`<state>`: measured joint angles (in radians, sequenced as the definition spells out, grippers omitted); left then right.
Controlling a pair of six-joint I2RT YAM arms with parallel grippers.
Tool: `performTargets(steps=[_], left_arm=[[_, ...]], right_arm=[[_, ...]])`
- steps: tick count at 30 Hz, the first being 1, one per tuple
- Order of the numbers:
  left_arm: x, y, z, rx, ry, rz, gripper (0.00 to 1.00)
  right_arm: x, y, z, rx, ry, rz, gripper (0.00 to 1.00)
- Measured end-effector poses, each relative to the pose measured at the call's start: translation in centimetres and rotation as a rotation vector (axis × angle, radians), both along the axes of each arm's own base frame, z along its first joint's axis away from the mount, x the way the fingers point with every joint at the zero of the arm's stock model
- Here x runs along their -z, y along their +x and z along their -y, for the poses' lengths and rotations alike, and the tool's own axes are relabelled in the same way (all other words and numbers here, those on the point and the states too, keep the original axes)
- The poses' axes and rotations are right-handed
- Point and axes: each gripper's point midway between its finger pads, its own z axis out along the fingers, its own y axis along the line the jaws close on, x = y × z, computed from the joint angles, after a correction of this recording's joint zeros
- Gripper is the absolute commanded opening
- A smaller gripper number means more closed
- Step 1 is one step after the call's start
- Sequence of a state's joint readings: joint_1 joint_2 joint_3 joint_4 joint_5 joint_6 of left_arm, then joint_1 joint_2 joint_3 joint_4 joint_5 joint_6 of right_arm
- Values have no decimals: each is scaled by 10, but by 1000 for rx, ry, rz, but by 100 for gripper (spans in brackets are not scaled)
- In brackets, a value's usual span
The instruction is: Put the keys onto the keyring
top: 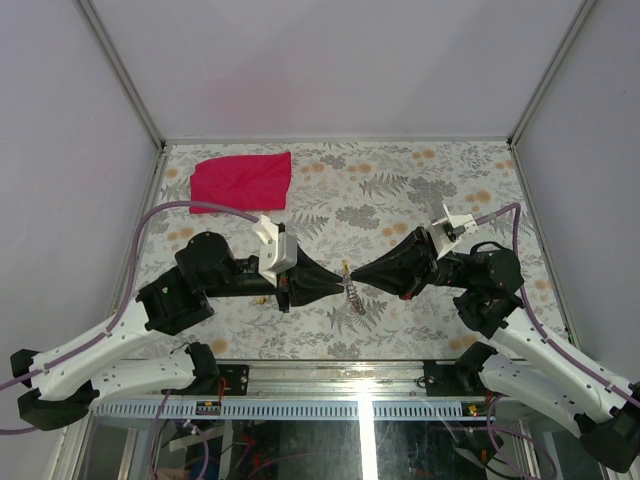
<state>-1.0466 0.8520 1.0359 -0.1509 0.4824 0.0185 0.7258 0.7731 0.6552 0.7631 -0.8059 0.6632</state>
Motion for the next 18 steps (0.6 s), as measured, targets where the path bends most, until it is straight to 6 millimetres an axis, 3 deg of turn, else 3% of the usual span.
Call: performTargets(steps=[7, 18], left_arm=[[-1, 3, 0, -16, -4, -1, 0], [-7, 7, 1, -37, -27, 6, 0]], right_arm=[[0, 0, 0, 0, 0, -1, 0], [-8, 2, 2, 14, 36, -14, 0]])
